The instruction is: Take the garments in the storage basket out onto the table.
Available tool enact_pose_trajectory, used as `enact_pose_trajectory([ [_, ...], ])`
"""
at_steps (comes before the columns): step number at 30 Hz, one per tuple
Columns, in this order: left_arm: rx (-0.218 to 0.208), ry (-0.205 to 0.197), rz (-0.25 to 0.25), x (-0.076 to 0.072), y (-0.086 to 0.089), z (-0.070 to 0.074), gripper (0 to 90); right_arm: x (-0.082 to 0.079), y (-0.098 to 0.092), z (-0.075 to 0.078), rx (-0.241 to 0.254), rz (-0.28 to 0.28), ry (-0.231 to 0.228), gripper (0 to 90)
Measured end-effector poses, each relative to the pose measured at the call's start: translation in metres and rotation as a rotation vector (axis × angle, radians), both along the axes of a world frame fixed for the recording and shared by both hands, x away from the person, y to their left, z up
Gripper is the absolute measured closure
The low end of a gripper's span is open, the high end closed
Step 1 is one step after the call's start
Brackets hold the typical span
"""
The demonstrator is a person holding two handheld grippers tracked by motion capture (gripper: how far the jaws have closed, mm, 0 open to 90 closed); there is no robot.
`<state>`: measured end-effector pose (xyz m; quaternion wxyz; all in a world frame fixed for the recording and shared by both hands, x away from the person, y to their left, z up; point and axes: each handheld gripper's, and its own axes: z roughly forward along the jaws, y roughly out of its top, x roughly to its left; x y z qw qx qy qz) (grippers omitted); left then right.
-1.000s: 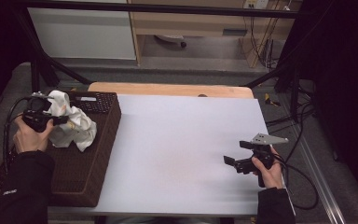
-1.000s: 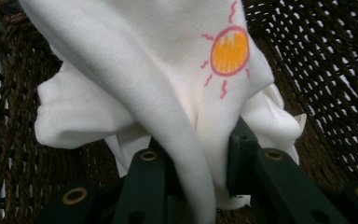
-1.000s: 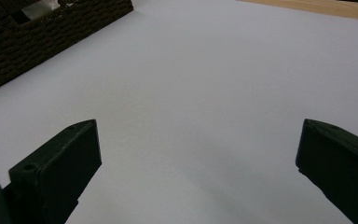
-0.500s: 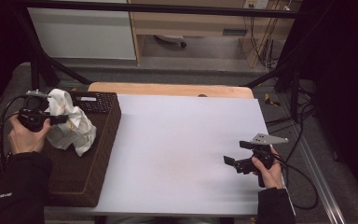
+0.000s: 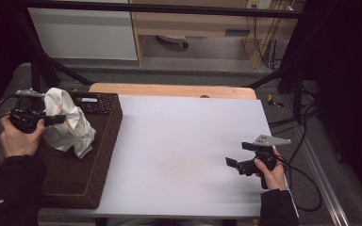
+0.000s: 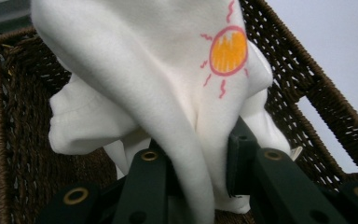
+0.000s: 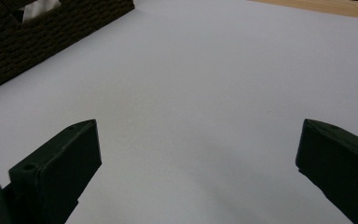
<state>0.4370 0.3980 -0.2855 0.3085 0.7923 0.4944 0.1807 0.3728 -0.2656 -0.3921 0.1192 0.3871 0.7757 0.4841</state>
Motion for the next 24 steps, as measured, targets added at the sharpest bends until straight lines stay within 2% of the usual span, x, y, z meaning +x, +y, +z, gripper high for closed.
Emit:
enact_pose_trajectory([
  [9, -0.014, -0.004, -0.024, -0.008, 0.002, 0.012, 72.6, 0.000, 0.000, 0.000, 0.000, -0.001, -0.002, 0.7],
  [16, 0.012, -0.010, -0.035, -0.014, 0.000, 0.020, 72.6, 0.000, 0.000, 0.000, 0.000, -0.001, -0.003, 0.7],
  [24, 0.001, -0.016, -0.054, -0.019, -0.003, 0.029, 72.6, 0.000, 0.000, 0.000, 0.000, 0.000, -0.002, 0.7],
])
